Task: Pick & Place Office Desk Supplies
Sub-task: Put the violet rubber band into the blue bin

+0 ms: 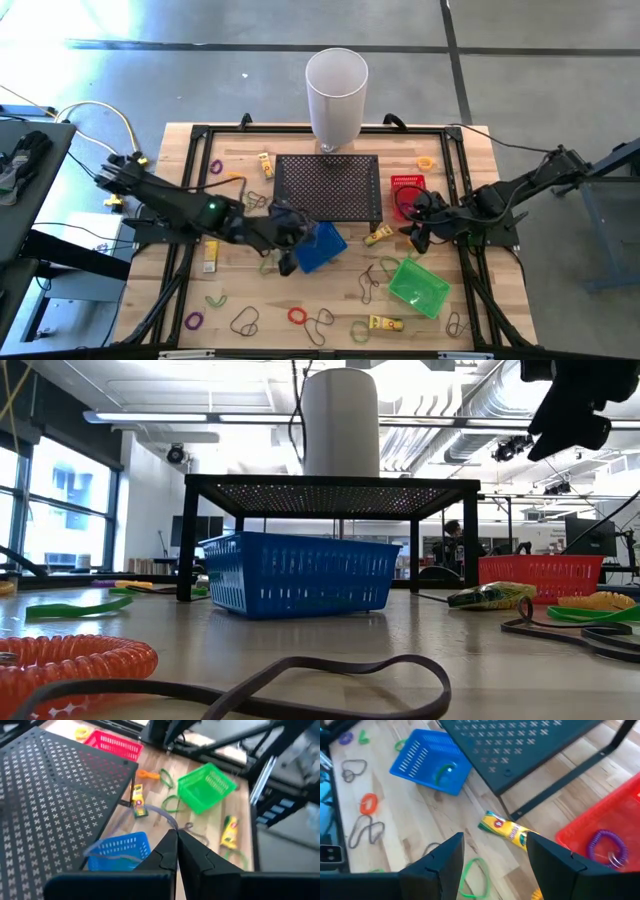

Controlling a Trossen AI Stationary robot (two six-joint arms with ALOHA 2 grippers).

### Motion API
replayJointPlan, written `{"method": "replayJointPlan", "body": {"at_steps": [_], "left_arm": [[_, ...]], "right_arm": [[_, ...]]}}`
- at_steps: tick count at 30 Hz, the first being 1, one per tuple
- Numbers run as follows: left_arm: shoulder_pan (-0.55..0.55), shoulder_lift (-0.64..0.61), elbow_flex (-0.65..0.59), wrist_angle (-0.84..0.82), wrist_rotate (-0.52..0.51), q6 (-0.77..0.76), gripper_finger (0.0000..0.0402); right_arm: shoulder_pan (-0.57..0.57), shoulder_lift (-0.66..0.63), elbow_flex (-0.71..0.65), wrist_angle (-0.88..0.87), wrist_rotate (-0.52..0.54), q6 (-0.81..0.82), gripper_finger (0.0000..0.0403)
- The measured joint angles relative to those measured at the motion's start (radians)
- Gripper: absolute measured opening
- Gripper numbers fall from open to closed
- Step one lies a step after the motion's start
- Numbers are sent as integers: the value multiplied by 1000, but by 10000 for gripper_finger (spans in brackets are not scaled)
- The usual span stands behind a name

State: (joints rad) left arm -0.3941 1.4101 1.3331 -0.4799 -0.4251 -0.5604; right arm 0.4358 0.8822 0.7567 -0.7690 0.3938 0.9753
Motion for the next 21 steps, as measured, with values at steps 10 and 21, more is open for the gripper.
{"method": "replayJointPlan", "body": {"at_steps": [10,21], "left_arm": [[12,76,0,-5,64,116,0],[90,86,-1,-6,251,198,0]], "right_arm": [[10,0,2,111,-23,-36,203],[10,0,2,390,-75,-280,203]]}}
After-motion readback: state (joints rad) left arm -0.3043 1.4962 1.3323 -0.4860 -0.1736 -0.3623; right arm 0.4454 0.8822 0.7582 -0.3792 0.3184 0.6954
